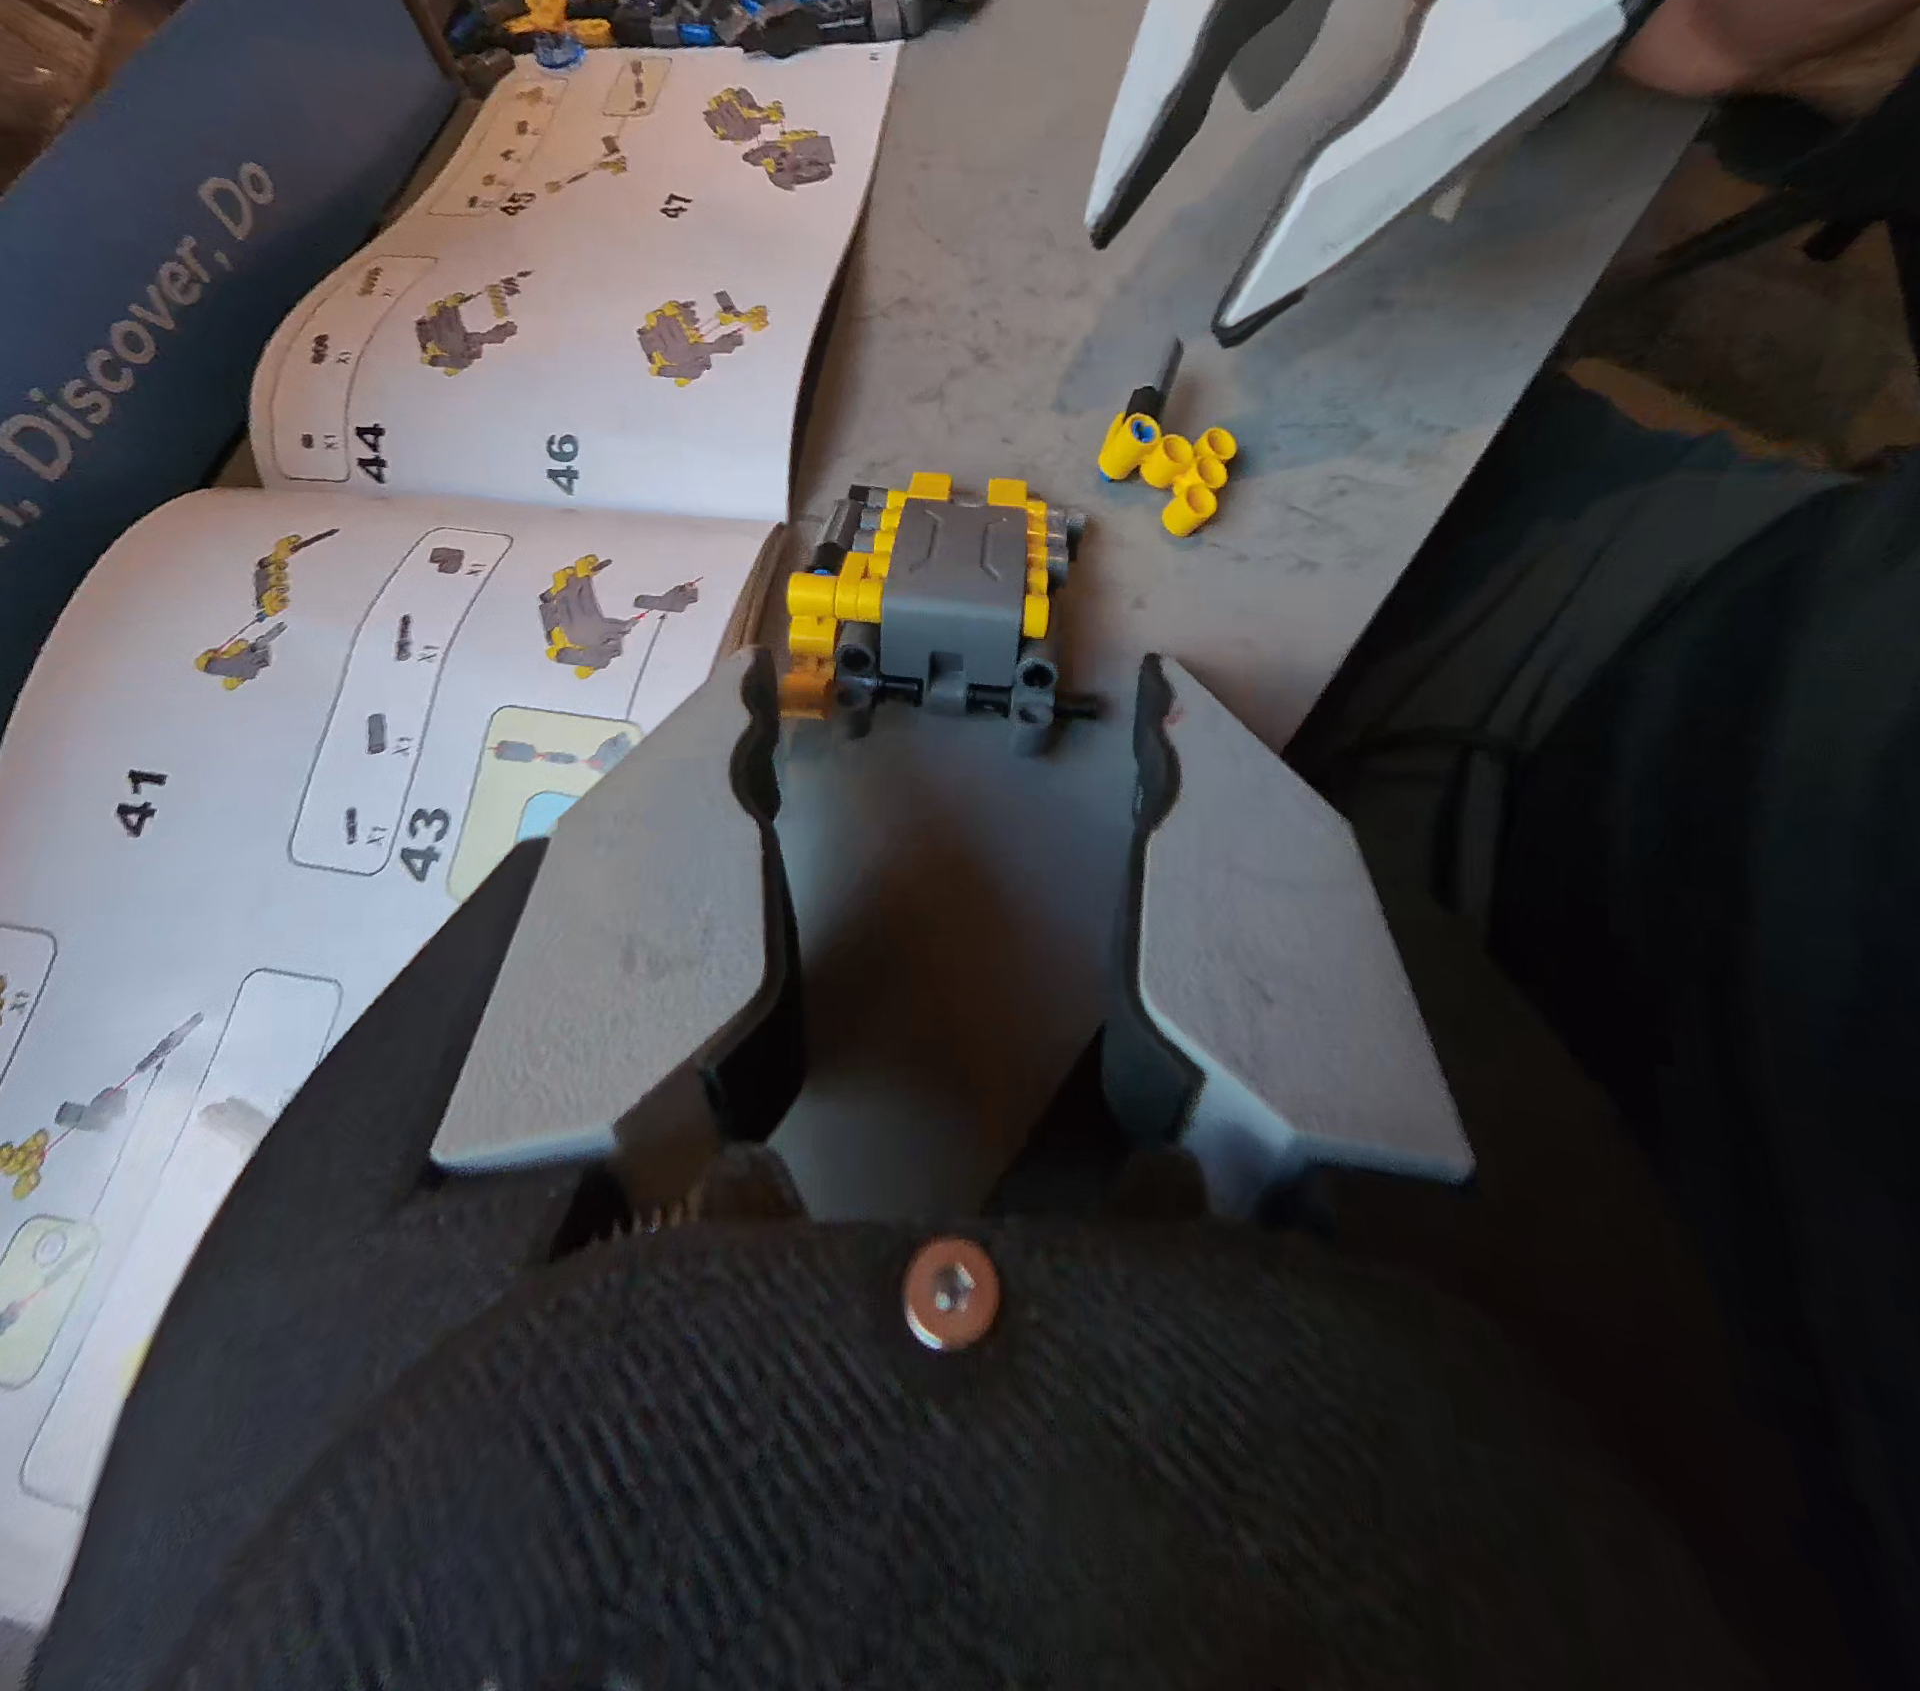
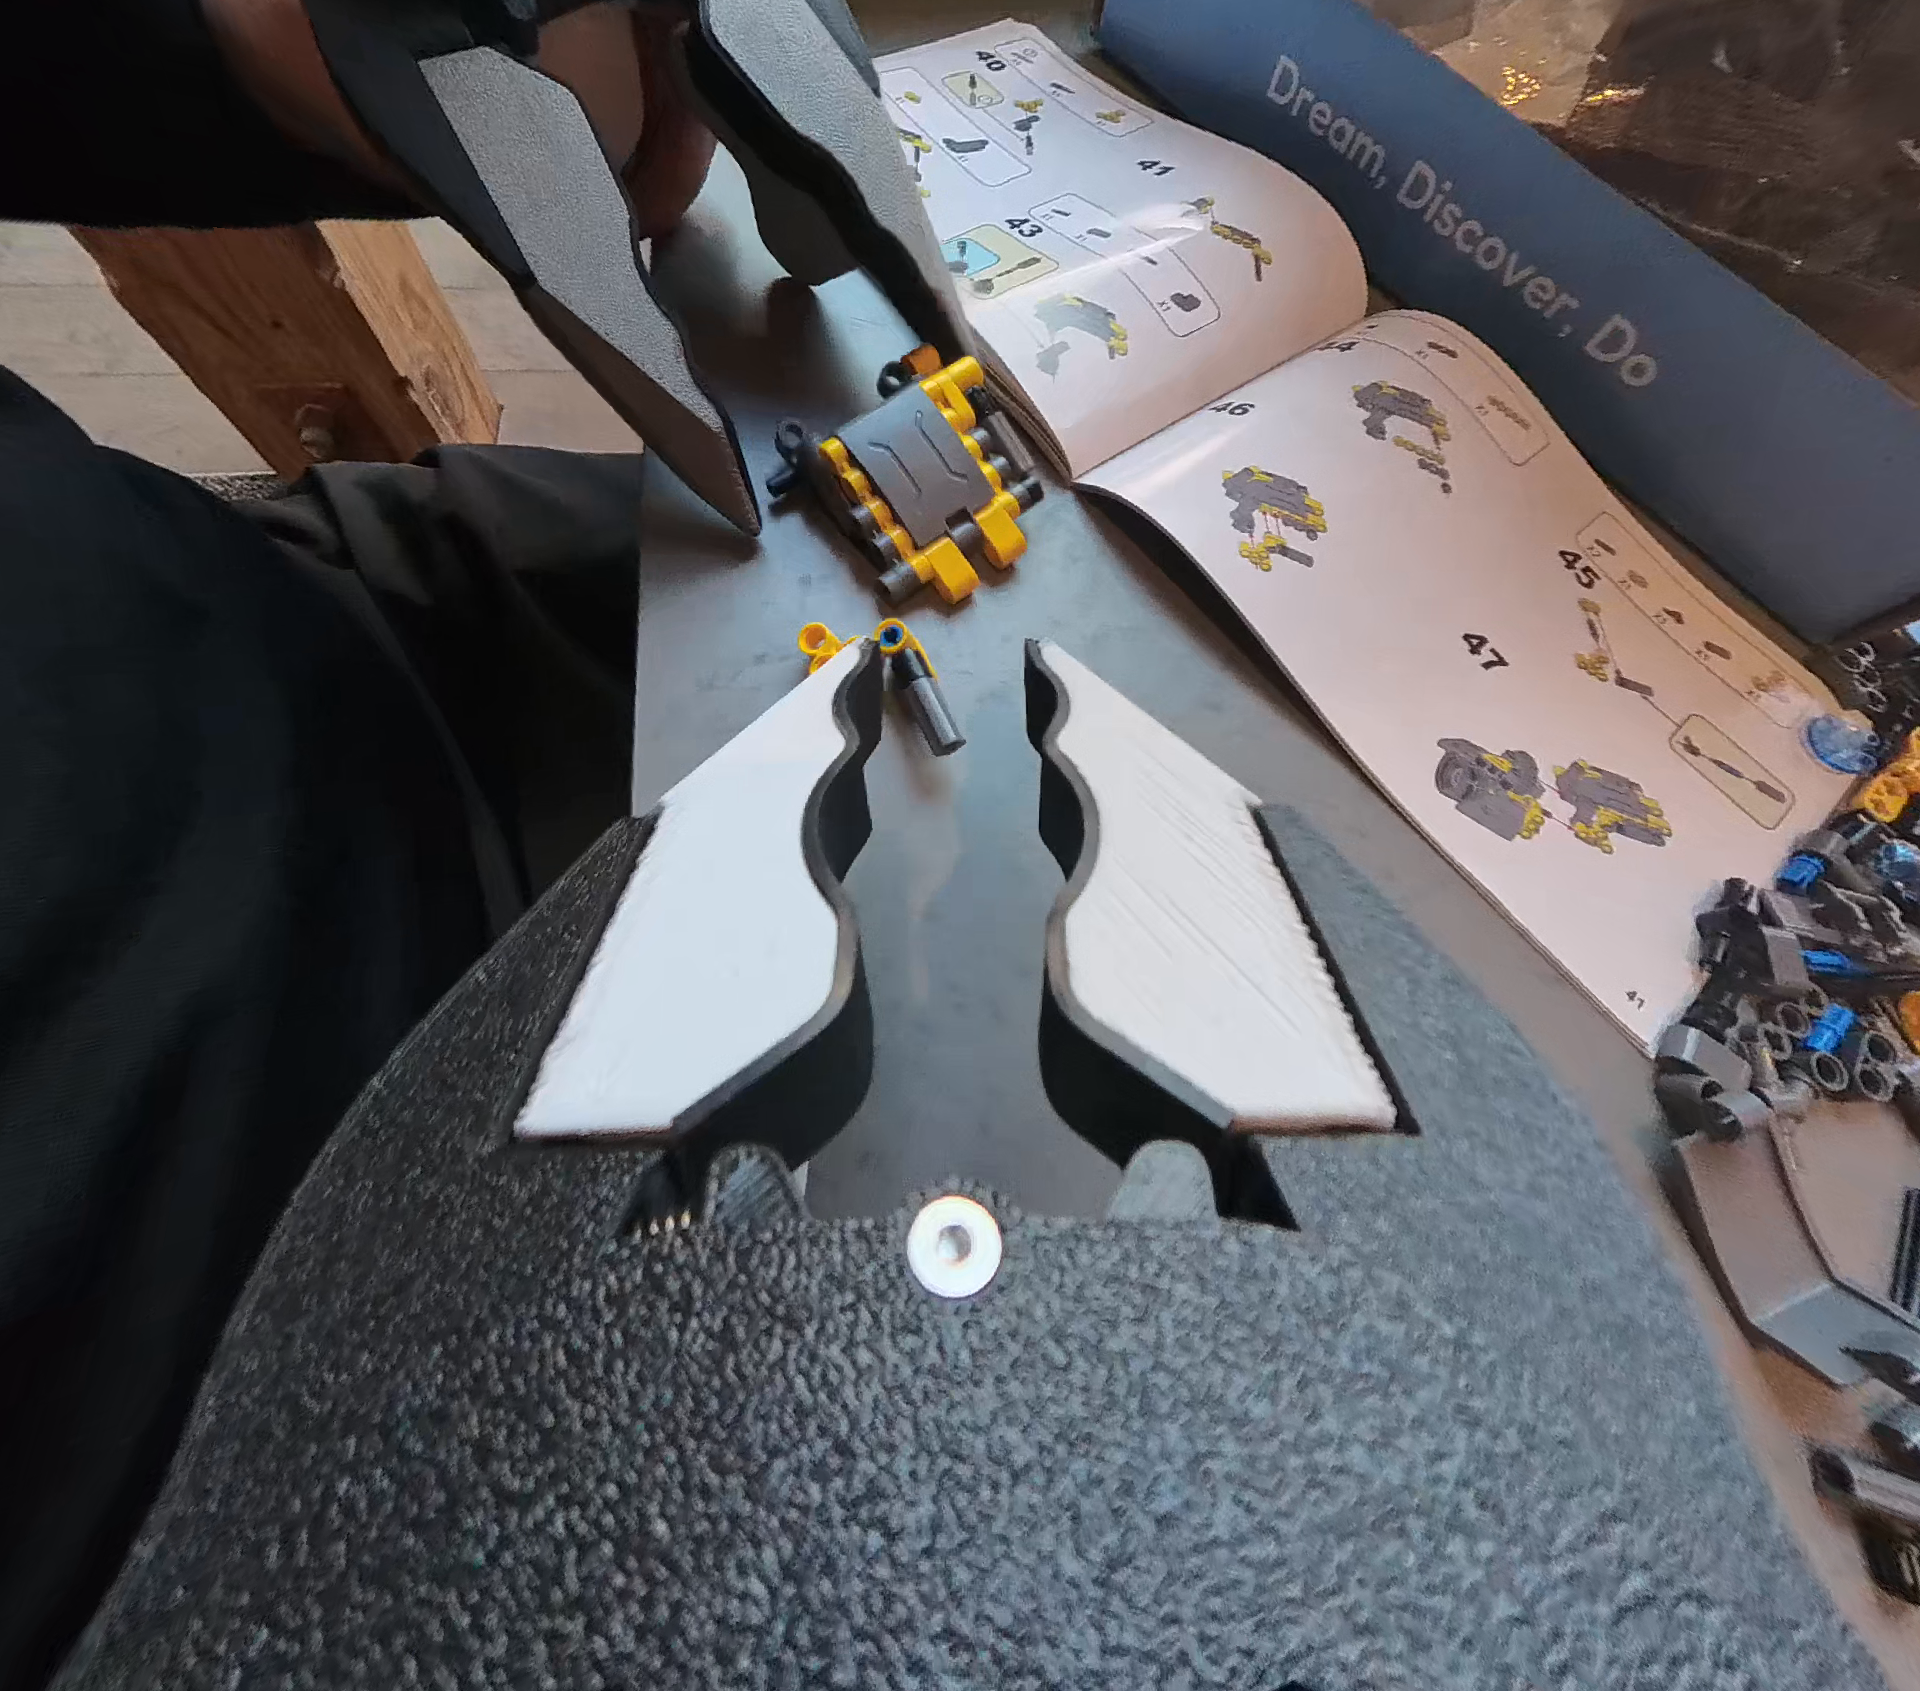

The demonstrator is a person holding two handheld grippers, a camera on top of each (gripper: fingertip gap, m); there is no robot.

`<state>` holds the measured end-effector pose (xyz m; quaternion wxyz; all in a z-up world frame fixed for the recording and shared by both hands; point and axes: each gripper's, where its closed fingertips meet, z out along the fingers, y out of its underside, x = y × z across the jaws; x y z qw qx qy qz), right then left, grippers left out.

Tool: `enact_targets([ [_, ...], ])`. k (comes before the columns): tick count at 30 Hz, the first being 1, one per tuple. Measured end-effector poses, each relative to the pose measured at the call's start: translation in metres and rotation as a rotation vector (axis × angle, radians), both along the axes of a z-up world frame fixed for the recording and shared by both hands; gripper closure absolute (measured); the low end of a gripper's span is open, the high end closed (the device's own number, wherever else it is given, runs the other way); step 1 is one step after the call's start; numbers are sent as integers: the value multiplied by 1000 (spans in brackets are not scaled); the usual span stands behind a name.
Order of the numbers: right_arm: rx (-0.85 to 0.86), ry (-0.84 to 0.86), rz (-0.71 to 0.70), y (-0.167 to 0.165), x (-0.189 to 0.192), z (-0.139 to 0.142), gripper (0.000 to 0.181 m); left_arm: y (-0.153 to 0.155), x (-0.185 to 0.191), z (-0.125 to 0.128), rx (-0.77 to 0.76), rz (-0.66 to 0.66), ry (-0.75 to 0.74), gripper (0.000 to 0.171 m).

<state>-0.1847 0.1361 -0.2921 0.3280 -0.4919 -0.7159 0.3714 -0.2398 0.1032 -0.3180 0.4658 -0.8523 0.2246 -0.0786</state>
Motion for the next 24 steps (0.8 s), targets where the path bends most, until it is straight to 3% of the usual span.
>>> enact_targets([
  [14,40,-33,26,-5,0,-7,155,3,2,4,79,12,8,109],
  [21,22,-78,95,-13,3,-13,139,4,-3,14,119,41,-116,115],
  [24,30,-85,109,-14,4,-15,140,3,-4,16,131,44,-145,120],
])
